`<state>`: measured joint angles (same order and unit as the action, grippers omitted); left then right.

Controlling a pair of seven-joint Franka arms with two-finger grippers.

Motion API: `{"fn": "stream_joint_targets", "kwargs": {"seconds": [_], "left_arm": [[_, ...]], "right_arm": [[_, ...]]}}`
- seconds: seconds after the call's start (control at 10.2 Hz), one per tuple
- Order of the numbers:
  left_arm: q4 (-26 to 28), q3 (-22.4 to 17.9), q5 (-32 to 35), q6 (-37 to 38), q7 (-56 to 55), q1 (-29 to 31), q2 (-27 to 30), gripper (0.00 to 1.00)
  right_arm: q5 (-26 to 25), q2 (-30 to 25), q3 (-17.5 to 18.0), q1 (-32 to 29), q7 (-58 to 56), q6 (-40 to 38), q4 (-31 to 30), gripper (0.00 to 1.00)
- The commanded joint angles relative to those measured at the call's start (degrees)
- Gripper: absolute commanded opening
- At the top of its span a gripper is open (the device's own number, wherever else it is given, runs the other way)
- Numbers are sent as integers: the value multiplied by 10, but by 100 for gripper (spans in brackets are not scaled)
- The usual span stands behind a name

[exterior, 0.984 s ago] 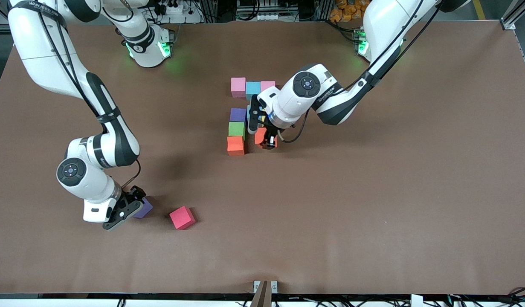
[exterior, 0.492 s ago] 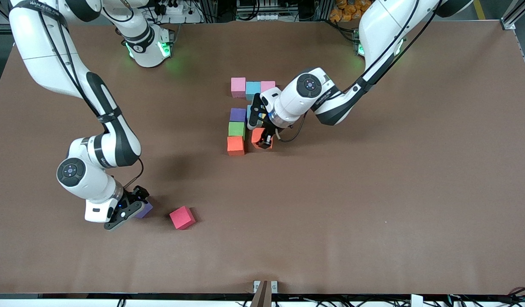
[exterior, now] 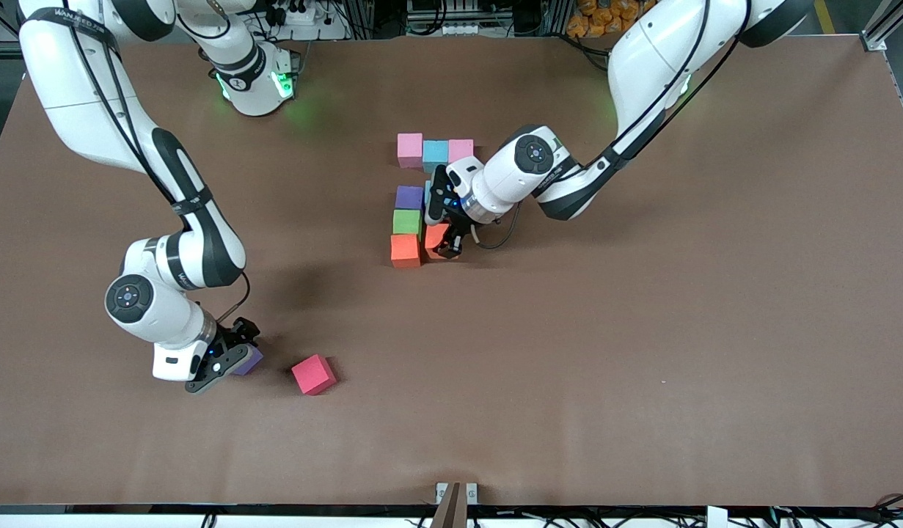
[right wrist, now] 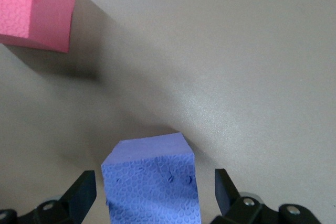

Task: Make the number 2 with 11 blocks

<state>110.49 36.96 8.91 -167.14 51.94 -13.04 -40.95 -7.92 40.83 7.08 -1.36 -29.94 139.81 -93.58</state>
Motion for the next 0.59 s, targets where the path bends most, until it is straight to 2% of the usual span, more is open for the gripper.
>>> {"fn": "stream_joint_targets", "kwargs": {"seconds": [0.0,0.1,0.2,0.49], "left_arm": [[5,-8,-26,-39,18,-14,-10,1],[5,-16,-26,-46,19,-17,-15,1],[4,-23,-26,-47,19,-24,-16,1],[6,-25,-27,-76,19,-24,-28,1]], "right_arm": [[9,-4,4,-6,-11,6,-8,69],[9,-4,4,-4,-7,6,-11,23],[8,-4,4,-3,-7,5,-11,0],[8,-9,5,9,1,-2,-6,0]]}}
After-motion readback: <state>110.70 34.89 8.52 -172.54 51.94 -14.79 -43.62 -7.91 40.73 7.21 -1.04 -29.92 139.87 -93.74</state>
